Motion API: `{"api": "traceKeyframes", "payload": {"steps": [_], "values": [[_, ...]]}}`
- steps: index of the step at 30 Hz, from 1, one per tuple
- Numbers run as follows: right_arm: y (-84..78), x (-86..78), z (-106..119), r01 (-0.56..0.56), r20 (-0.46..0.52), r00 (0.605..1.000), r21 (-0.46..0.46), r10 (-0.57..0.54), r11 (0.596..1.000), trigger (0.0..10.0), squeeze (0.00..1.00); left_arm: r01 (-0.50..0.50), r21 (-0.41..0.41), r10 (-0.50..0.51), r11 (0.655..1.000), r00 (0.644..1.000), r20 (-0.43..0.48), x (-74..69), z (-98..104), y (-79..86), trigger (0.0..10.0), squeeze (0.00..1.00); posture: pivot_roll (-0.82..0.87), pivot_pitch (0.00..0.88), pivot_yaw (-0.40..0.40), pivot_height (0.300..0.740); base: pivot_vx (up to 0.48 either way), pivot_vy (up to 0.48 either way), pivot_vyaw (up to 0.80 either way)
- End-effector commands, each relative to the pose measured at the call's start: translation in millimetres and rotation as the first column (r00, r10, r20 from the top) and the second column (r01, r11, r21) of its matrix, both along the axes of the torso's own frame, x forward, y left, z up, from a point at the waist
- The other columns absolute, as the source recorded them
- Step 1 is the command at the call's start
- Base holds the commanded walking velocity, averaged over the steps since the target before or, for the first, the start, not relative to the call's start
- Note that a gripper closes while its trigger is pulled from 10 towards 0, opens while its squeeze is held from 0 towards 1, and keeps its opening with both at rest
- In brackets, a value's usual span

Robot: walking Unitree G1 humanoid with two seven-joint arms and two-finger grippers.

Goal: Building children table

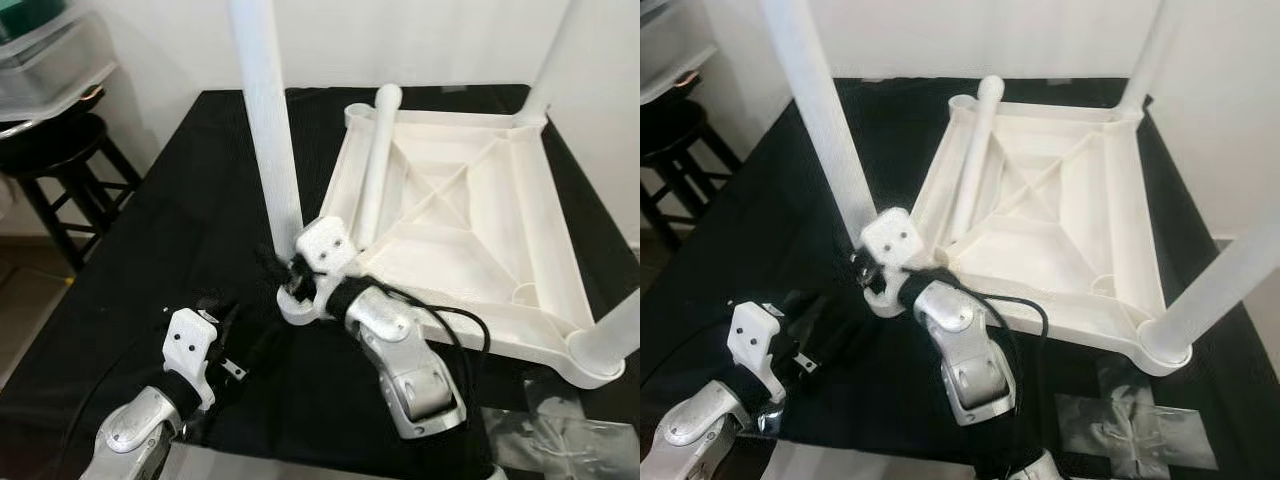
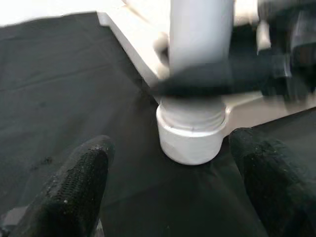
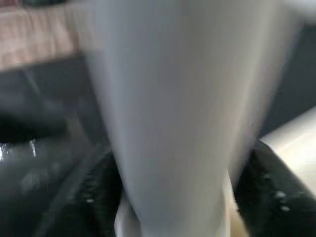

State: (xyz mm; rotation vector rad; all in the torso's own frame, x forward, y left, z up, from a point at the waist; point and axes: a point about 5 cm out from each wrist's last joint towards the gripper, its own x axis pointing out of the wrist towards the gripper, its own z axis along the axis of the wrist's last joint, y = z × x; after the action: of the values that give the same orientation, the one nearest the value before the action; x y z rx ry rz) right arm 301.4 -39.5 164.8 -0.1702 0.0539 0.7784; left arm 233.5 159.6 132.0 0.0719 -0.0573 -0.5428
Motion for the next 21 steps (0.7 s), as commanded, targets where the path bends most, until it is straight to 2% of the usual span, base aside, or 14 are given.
{"api": "traceKeyframes", "payload": {"steps": [1,3,4,6,7,8,9,11,12,17,18,19,20,21], "values": [[7.5,-2.3,9.3,-0.054,0.015,0.998,0.04,0.053,0.998,10.0,1.0,-0.006,0.018,0.006,1.0,1.0,-0.025,-1.3,-6.4,2.3,8.5,0.0,-0.01,0.198,0.035,0.74,0.0,0.0,0.0],[0.9,1.4,33.5,-0.258,0.076,0.965,0.101,0.251,0.961,10.0,1.0,-0.004,0.017,0.004,1.0,1.0,-0.024,-0.7,-6.5,0.7,8.5,0.0,-0.01,0.194,0.027,0.74,0.0,0.0,0.0],[0.9,1.4,33.5,-0.258,0.076,0.965,0.101,0.251,0.961,10.0,1.0,-0.004,0.017,0.004,1.0,1.0,-0.024,-0.7,-6.5,0.7,8.5,0.0,-0.01,0.194,0.027,0.74,0.0,0.0,0.0],[-4.0,2.5,42.3,-0.34,0.104,0.938,0.099,0.331,0.935,10.0,1.0,-0.004,0.016,0.004,1.0,1.0,-0.024,-0.5,-6.6,0.2,8.5,0.0,-0.01,0.194,0.027,0.74,0.0,0.0,0.0],[-11.6,5.2,48.6,-0.424,0.12,0.902,0.064,0.415,0.903,10.0,1.0,-0.004,0.015,0.005,1.0,1.0,-0.024,-0.2,-6.6,-0.2,8.4,0.0,-0.01,0.193,0.024,0.74,0.0,0.0,0.0],[-11.6,5.2,48.6,-0.424,0.12,0.902,0.064,0.415,0.903,10.0,1.0,-0.004,0.015,0.005,1.0,1.0,-0.024,-0.2,-6.6,-0.2,8.4,0.0,-0.01,0.193,0.024,0.74,0.0,0.0,0.0],[-24.8,13.7,54.9,-0.528,0.119,0.841,-0.028,0.527,0.849,10.0,0.0,-0.005,0.013,0.006,1.0,1.0,-0.023,0.0,-6.9,-0.7,8.4,0.0,-0.01,0.191,0.021,0.74,0.0,0.0,0.0],[-24.8,13.7,54.9,-0.528,0.119,0.841,-0.028,0.527,0.849,10.0,0.0,-0.005,0.013,0.006,1.0,1.0,-0.023,0.0,-6.9,-0.7,8.4,0.0,-0.01,0.191,0.021,0.74,0.0,0.0,0.0],[-30.1,21.2,59.4,-0.564,0.106,0.817,-0.061,0.568,0.823,10.0,0.0,-0.005,0.012,0.005,1.0,1.0,-0.023,-0.1,-7.1,-1.0,8.5,0.0,0.0,0.189,0.019,0.74,0.0,0.0,0.0],[-34.6,40.2,76.4,-0.611,0.076,0.785,-0.06,0.614,0.789,10.0,0.0,-0.002,0.013,0.003,1.0,1.0,-0.026,-0.9,-7.8,-1.9,8.5,0.0,0.01,0.187,0.02,0.74,0.0,0.0,0.0],[-35.2,42.4,78.8,-0.622,0.073,0.778,-0.054,0.624,0.781,9.3,0.0,-0.002,0.013,0.002,1.0,1.0,-0.026,-1.0,-7.9,-2.1,8.5,0.0,0.01,0.187,0.02,0.74,0.0,0.0,0.0],[-35.2,42.4,78.8,-0.622,0.073,0.778,-0.054,0.624,0.781,9.3,0.0,-0.002,0.013,0.002,1.0,1.0,-0.026,-1.0,-7.9,-2.1,8.5,0.0,0.01,0.187,0.02,0.74,0.0,0.0,0.0],[-34.4,44.8,81.0,-0.639,0.066,0.765,-0.041,0.64,0.768,2.9,0.0,-0.002,0.013,0.002,1.0,1.0,-0.027,-1.4,-8.0,-2.3,8.5,0.0,0.01,0.187,0.019,0.74,0.0,0.0,0.0],[-34.4,44.8,81.0,-0.639,0.066,0.765,-0.041,0.64,0.768,2.9,0.0,-0.002,0.013,0.002,1.0,1.0,-0.027,-1.4,-8.0,-2.3,8.5,0.0,0.01,0.187,0.019,0.74,0.0,0.0,0.0]]}}
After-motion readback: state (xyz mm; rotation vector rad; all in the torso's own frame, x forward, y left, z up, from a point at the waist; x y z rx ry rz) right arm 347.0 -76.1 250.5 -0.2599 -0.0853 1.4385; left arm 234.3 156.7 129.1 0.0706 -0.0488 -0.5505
